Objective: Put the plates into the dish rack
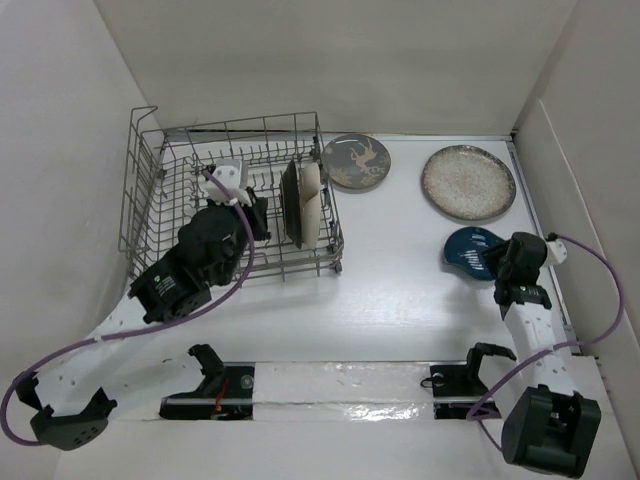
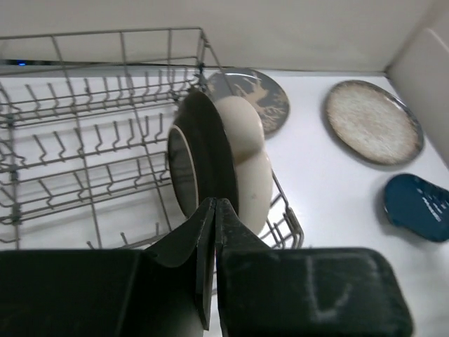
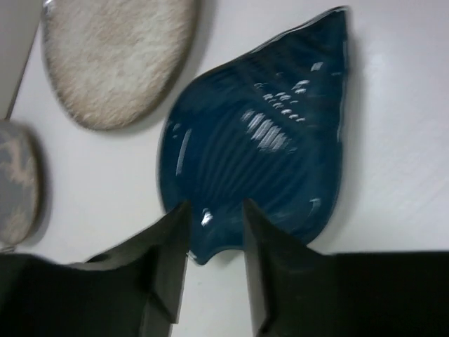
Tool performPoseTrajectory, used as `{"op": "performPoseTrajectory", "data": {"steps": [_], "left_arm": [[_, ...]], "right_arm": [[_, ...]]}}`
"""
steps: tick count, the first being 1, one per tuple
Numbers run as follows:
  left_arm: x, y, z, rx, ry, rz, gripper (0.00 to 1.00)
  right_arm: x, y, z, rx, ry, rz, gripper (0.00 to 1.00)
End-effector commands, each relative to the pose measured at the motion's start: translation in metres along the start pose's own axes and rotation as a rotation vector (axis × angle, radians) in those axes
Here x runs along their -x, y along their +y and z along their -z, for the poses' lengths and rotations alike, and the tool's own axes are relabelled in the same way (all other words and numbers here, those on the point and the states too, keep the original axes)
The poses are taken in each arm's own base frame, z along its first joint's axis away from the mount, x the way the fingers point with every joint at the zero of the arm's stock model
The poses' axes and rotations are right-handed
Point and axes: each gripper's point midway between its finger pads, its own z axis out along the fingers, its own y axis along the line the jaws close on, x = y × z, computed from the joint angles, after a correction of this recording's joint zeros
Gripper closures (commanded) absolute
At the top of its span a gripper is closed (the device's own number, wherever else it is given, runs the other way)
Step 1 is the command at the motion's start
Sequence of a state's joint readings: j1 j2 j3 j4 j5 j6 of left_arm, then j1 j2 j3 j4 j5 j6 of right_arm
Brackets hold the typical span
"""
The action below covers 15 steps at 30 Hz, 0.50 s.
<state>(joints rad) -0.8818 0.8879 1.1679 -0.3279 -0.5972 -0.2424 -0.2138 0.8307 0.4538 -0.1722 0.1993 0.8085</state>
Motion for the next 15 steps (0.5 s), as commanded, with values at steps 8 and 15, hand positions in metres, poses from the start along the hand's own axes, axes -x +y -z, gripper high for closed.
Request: {"op": "performPoseTrajectory", "data": {"steps": [8,15], "left_arm": [[0.017,-0.027,0.044,-0.325,-0.098,0.105,0.86],[0.018,-0.027,0.053,-0.355,-0.110,0.119,0.71]], "right_arm": [[0.061,-0.109,0.009,-0.447,-0.211,-0.121,0.12],[0.012,-0.108,-0.009,-0.367,-0.008,-0.149,0.09]]}}
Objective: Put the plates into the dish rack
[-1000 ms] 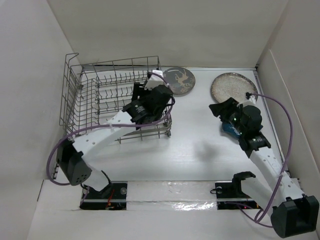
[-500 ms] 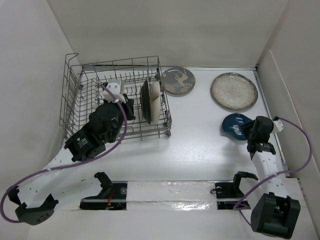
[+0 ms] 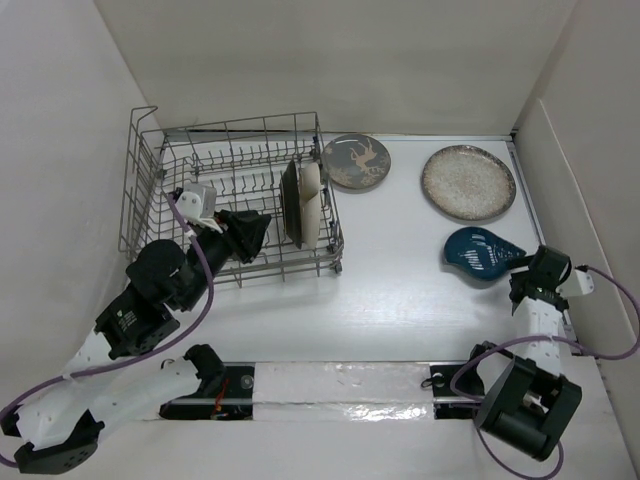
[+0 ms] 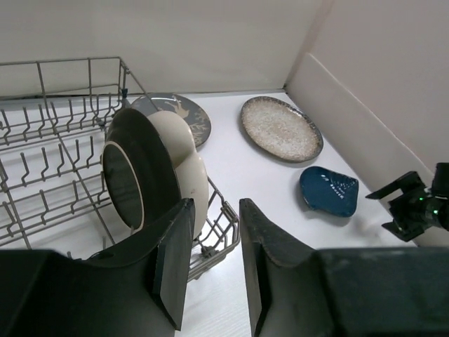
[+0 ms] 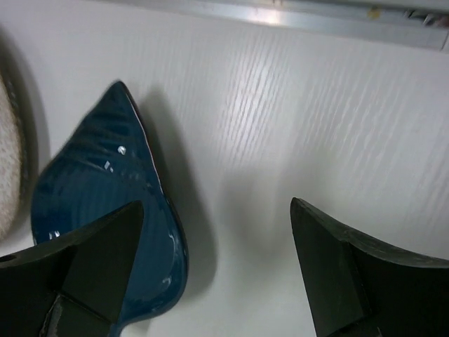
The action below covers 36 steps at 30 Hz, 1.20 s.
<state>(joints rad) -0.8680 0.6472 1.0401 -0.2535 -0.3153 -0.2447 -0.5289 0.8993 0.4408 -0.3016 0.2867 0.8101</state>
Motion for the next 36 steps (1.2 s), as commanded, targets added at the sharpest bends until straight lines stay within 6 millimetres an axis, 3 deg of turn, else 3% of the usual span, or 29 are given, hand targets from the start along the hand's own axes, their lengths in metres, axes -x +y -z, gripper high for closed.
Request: {"op": "performPoseTrajectory", "data": {"steps": [1,6,12,14,15,18,19,25,28,32,36], "left_arm": [[0.009,-0.010,0.001,-0.055,-0.039,0.025,0.70],[0.007,-0.007,0.002,-0.048,-0.045,0.029,0.65],[0.003,-0.006,-0.001,-0.035,-0.035,0.022,0.65],[0.002,-0.004,-0.003,-0.027,-0.031,0.020,0.65],[0.003,-0.004,-0.003,-0.027,-0.034,0.021,0.65],[0.001,-0.004,-0.005,-0.019,-0.026,0.016,0.65],[-0.001,-0.004,-0.006,-0.018,-0.022,0.015,0.65],[-0.006,-0.002,-0.012,-0.014,-0.004,0.014,0.65],[-0.008,-0.004,-0.015,-0.017,0.007,0.014,0.65],[-0.013,-0.005,-0.021,-0.008,0.027,0.013,0.65],[-0.018,-0.008,-0.030,-0.009,0.059,0.010,0.65]], "right_arm": [[-0.028,0.008,-0.005,0.054,0.114,0.017,0.09],[-0.059,0.015,-0.011,0.096,0.214,0.059,0.12],[-0.080,0.027,-0.019,0.104,0.272,0.052,0.20],[-0.083,0.031,-0.022,0.102,0.279,0.048,0.28],[-0.086,0.029,-0.024,0.089,0.288,0.034,0.39],[-0.089,0.026,-0.026,0.084,0.285,0.010,0.54],[-0.088,0.024,-0.026,0.078,0.277,0.007,0.63],[-0.087,0.023,-0.019,0.060,0.257,-0.005,0.89],[-0.079,0.032,-0.007,0.095,0.234,0.007,1.00],[-0.060,0.056,0.022,0.214,0.187,0.024,1.00],[-0.025,0.094,0.074,0.439,0.104,0.067,1.00]]}}
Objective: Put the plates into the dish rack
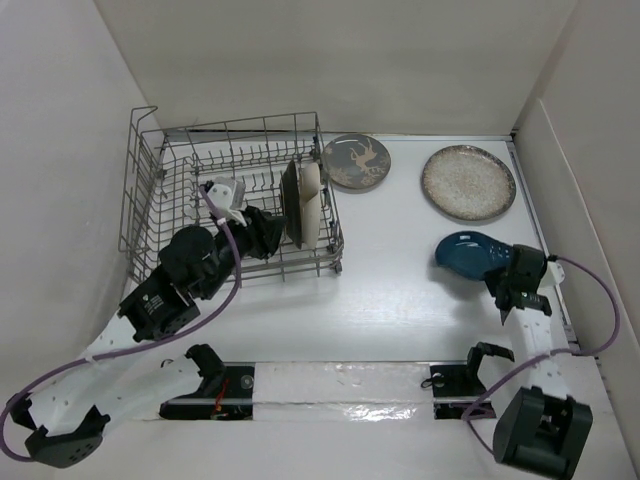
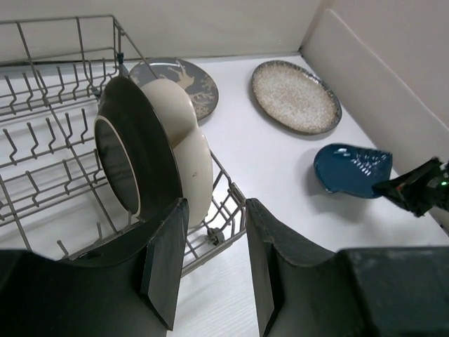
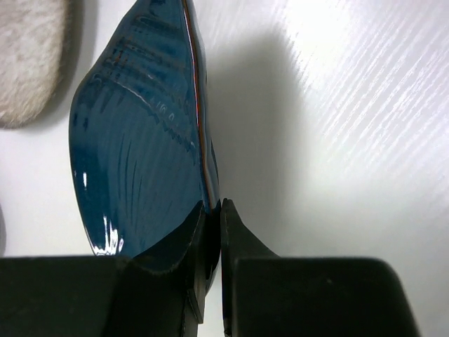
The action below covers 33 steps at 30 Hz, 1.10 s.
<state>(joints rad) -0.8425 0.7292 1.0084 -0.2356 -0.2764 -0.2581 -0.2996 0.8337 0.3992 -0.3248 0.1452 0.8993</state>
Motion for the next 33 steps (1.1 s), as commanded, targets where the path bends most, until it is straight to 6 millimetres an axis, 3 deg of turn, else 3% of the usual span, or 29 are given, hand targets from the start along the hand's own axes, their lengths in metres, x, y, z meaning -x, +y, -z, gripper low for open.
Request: {"op": "performPoseTrajectory", "data": {"steps": [1,5,8,10,14,15,16,22,28,32,33], "left_arm": [[0.015,-0.012,-0.009,-0.029,-0.020,0.026,0.65],[0.016,-0.029,-0.022,-0.075,0.018,0.050,0.67],[0.018,-0.037,-0.030,-0.088,0.036,0.057,0.67],[0.024,-0.045,-0.036,-0.108,0.043,0.062,0.64],[0.036,-0.063,-0.047,-0.164,0.047,0.061,0.50],[0.035,-0.065,-0.051,-0.165,0.061,0.056,0.46],[0.039,-0.069,-0.057,-0.169,0.065,0.048,0.45],[0.036,-0.079,-0.075,-0.180,0.101,0.038,0.37],[0.026,-0.074,-0.097,-0.124,0.127,0.013,0.34],[0.012,-0.062,-0.107,-0.059,0.155,-0.002,0.42],[0.009,-0.061,-0.108,-0.052,0.162,-0.005,0.48]], "right_arm": [[0.035,0.071,0.049,0.273,-0.090,0.059,1.00],[0.034,0.133,0.103,0.545,-0.047,0.184,1.00],[0.038,0.163,0.134,0.680,-0.048,0.237,1.00],[0.047,0.192,0.167,0.816,-0.072,0.276,1.00],[0.026,0.239,0.223,1.098,0.043,0.381,1.00],[0.019,0.247,0.223,1.122,0.082,0.398,1.00],[0.013,0.260,0.240,1.194,0.096,0.424,1.00],[-0.021,0.299,0.271,1.394,0.223,0.473,1.00],[-0.052,0.319,0.301,1.536,0.345,0.476,1.00],[-0.062,0.324,0.308,1.564,0.365,0.468,1.00],[-0.066,0.325,0.310,1.574,0.378,0.467,1.00]]}}
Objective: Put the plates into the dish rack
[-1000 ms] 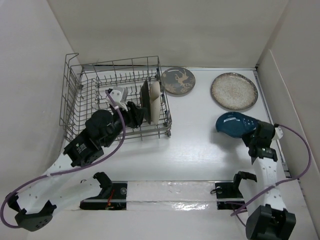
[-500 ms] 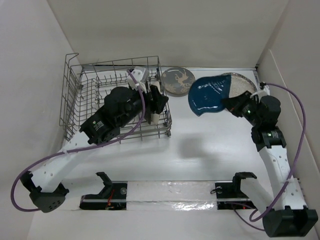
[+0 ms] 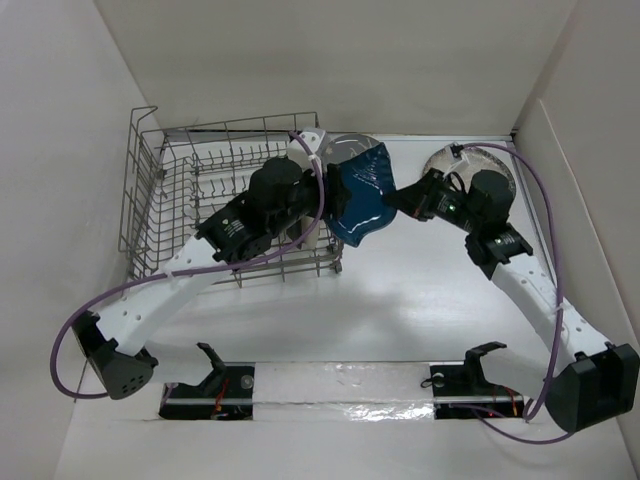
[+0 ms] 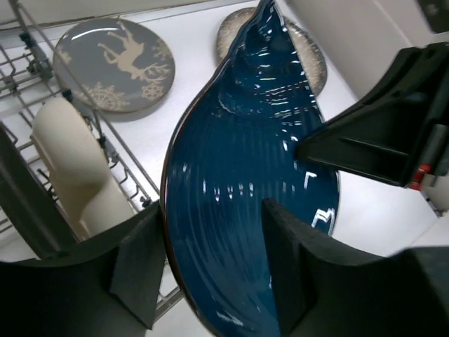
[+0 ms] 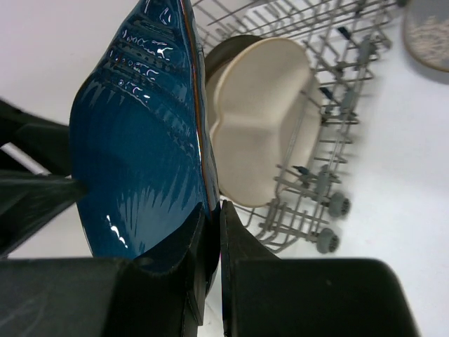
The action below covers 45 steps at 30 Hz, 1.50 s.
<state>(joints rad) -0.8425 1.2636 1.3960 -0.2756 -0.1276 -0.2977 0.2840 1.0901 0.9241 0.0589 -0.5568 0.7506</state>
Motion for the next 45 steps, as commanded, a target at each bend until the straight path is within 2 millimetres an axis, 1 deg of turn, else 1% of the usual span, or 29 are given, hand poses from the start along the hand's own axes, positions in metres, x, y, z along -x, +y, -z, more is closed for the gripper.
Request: {"op": "performPoseTrajectory", "data": {"steps": [1,3,4,5,6,7,8,12,13,15,16,17,18,19,20,22,23,24,26,27,29,32,35,37,39,40,42,44,45], "left_arm": [[0.016,0.006,0.003,0.037,-0.053,0.000,0.51],[0.015,0.008,0.003,0.047,-0.057,0.002,0.56],[0.016,0.010,0.004,0.058,-0.062,0.001,0.60],[0.017,0.011,0.005,0.062,-0.067,0.002,0.67],[0.018,0.012,0.006,0.063,-0.075,0.002,0.88],[0.023,0.011,0.011,0.059,-0.093,0.004,0.98],[0.022,0.012,0.012,0.061,-0.095,0.005,1.00],[0.042,0.014,0.029,0.067,-0.167,0.015,1.00],[0.055,0.016,0.040,0.085,-0.205,0.026,1.00],[0.067,0.023,0.053,0.120,-0.241,0.028,1.00],[0.073,0.026,0.059,0.138,-0.260,0.029,1.00],[0.087,0.031,0.073,0.167,-0.304,0.041,1.00],[0.092,0.035,0.079,0.186,-0.321,0.040,1.00],[0.098,0.038,0.087,0.204,-0.339,0.042,1.00],[0.107,0.041,0.094,0.215,-0.363,0.051,1.00],[0.113,0.049,0.106,0.262,-0.374,0.055,1.00],[0.122,0.050,0.114,0.271,-0.394,0.061,1.00],[0.123,0.053,0.119,0.285,-0.400,0.062,1.00],[0.137,0.062,0.134,0.322,-0.443,0.076,1.00],[0.137,0.065,0.138,0.339,-0.442,0.075,1.00],[0.148,0.075,0.155,0.399,-0.479,0.084,1.00],[0.153,0.093,0.175,0.512,-0.499,0.082,1.00],[0.144,0.110,0.174,0.634,-0.458,0.052,1.00],[0.134,0.121,0.168,0.715,-0.409,0.014,1.00],[0.124,0.137,0.159,0.859,-0.371,-0.038,1.00],[0.118,0.146,0.154,0.943,-0.340,-0.081,1.00],[0.108,0.150,0.146,0.978,-0.302,-0.111,1.00],[0.097,0.151,0.136,0.967,-0.282,-0.116,1.00],[0.095,0.151,0.134,0.966,-0.290,-0.111,1.00]], "right_arm": [[0.050,0.091,0.011,0.282,-0.156,0.127,1.00],[0.048,0.090,0.009,0.290,-0.147,0.115,1.00],[0.046,0.093,0.008,0.302,-0.142,0.113,1.00],[0.046,0.091,0.007,0.298,-0.143,0.111,1.00],[0.043,0.092,0.005,0.303,-0.136,0.108,1.00],[0.043,0.091,0.004,0.302,-0.139,0.106,1.00],[0.040,0.090,0.001,0.302,-0.129,0.101,1.00],[0.032,0.088,-0.008,0.307,-0.099,0.084,1.00],[0.032,0.086,-0.011,0.302,-0.099,0.084,0.89],[0.027,0.086,-0.013,0.306,-0.088,0.083,0.71],[0.028,0.086,-0.013,0.307,-0.088,0.089,0.54],[0.026,0.087,-0.012,0.311,-0.084,0.091,0.48],[0.026,0.086,-0.013,0.310,-0.083,0.092,0.43],[0.027,0.087,-0.013,0.314,-0.086,0.093,0.34],[0.028,0.088,-0.012,0.318,-0.088,0.093,0.29],[0.027,0.089,-0.012,0.326,-0.081,0.096,0.22],[0.024,0.090,-0.012,0.335,-0.068,0.098,0.22],[0.026,0.088,-0.011,0.331,-0.071,0.102,0.22],[0.029,0.087,-0.010,0.329,-0.077,0.103,0.19],[0.029,0.086,-0.010,0.330,-0.076,0.103,0.18],[0.030,0.082,-0.009,0.319,-0.080,0.108,0.16],[0.029,0.071,-0.007,0.274,-0.089,0.117,0.16],[0.028,0.057,-0.006,0.223,-0.110,0.125,0.16],[0.022,0.050,-0.005,0.205,-0.102,0.130,0.16],[0.020,0.044,-0.005,0.180,-0.098,0.131,0.16],[0.016,0.036,-0.006,0.152,-0.088,0.137,0.16],[0.016,0.031,-0.003,0.126,-0.103,0.149,0.16],[0.010,0.021,-0.002,0.093,-0.098,0.154,0.16],[0.009,0.021,0.001,0.087,-0.104,0.161,0.16]]}}
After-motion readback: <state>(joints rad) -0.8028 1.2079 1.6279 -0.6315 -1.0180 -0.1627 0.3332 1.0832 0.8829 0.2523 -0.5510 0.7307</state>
